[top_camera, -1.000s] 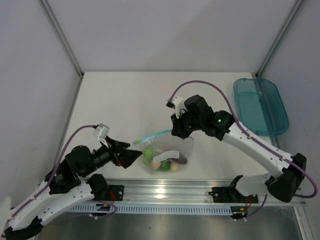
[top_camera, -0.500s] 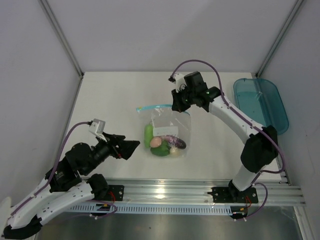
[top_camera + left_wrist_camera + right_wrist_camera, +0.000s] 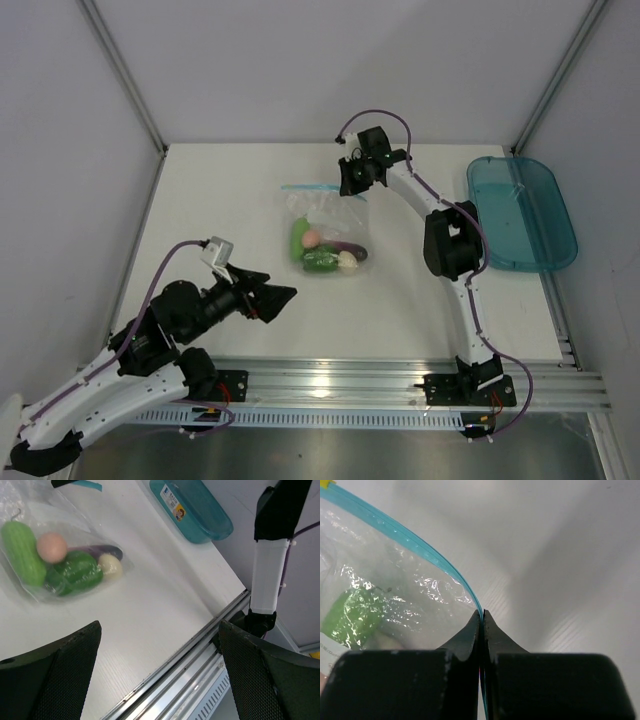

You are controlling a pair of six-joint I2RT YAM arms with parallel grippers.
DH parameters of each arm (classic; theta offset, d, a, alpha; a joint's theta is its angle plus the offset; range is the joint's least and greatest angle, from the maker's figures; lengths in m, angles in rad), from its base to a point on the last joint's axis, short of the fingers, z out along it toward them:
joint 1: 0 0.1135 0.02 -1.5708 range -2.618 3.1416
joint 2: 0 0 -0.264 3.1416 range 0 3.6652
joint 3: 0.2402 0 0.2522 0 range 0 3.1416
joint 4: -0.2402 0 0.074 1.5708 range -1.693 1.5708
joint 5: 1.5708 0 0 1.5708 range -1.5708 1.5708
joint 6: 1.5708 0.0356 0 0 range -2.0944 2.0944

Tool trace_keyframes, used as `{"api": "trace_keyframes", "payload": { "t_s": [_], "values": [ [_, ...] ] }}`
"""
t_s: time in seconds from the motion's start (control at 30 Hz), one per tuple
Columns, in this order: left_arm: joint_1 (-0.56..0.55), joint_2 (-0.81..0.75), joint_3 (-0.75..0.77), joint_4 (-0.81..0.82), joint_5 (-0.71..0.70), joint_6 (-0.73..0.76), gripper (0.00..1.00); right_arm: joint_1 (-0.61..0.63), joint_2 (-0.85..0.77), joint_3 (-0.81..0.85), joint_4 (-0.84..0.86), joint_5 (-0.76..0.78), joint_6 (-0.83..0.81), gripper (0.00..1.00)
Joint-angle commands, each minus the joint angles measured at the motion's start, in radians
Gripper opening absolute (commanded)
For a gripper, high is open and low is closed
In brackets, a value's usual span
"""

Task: Place the food in the zip-top bag and seal the zipper
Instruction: Place the zipper food storage bag at the center of the board, then reset both arms

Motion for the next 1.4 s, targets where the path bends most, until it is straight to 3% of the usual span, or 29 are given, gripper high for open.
{"api": "trace_keyframes", "payload": {
  "t_s": [0.0, 0.07, 0.17, 0.2, 0.27, 0.3, 0.5, 0.63, 0.83, 1.0, 1.17, 1.37],
  "values": [
    [-0.002, 0.027, -0.016, 0.062, 0.035, 0.013, 0.99, -0.031, 0.091, 0.140, 0.041, 0.019, 0.050, 0.00],
    [-0.002, 0.035, -0.018, 0.062, 0.038, 0.012, 0.99, -0.040, 0.133, 0.187, 0.026, 0.016, 0.057, 0.02],
    [-0.003, 0.035, -0.022, 0.063, 0.045, 0.001, 1.00, -0.042, 0.175, 0.243, 0.024, 0.012, 0.063, 0.37],
    [-0.002, 0.035, -0.024, 0.059, 0.044, -0.010, 0.99, -0.042, 0.170, 0.244, 0.041, 0.031, 0.085, 0.58],
    [-0.002, 0.029, -0.026, 0.048, 0.038, -0.022, 1.00, -0.042, 0.152, 0.244, 0.058, 0.066, 0.103, 0.78],
    [-0.002, 0.026, -0.021, 0.031, 0.033, -0.042, 0.99, -0.043, 0.136, 0.246, 0.075, 0.086, 0.116, 0.99],
    [-0.002, 0.023, 0.000, -0.044, -0.007, -0.099, 0.99, -0.039, -0.041, 0.280, 0.035, 0.261, 0.172, 1.00],
    [-0.002, 0.058, 0.016, -0.096, -0.024, -0.125, 0.99, -0.002, -0.241, 0.156, -0.025, 0.367, 0.228, 0.99],
    [0.024, 0.133, 0.001, -0.032, 0.022, -0.142, 0.99, 0.113, -0.670, -0.389, -0.023, 0.581, 0.332, 0.99],
    [0.093, 0.208, 0.030, 0.025, 0.081, -0.160, 1.00, 0.307, -1.044, -0.885, 0.024, 0.771, 0.430, 0.99],
    [0.202, 0.308, 0.063, 0.048, 0.133, -0.203, 0.99, 0.388, -1.339, -1.160, -0.013, 0.818, 0.606, 1.00],
    [0.385, 0.396, -0.042, 0.250, 0.346, -0.329, 1.00, 0.408, -1.667, -1.435, -0.005, 0.816, 0.789, 0.99]
  ]
}}
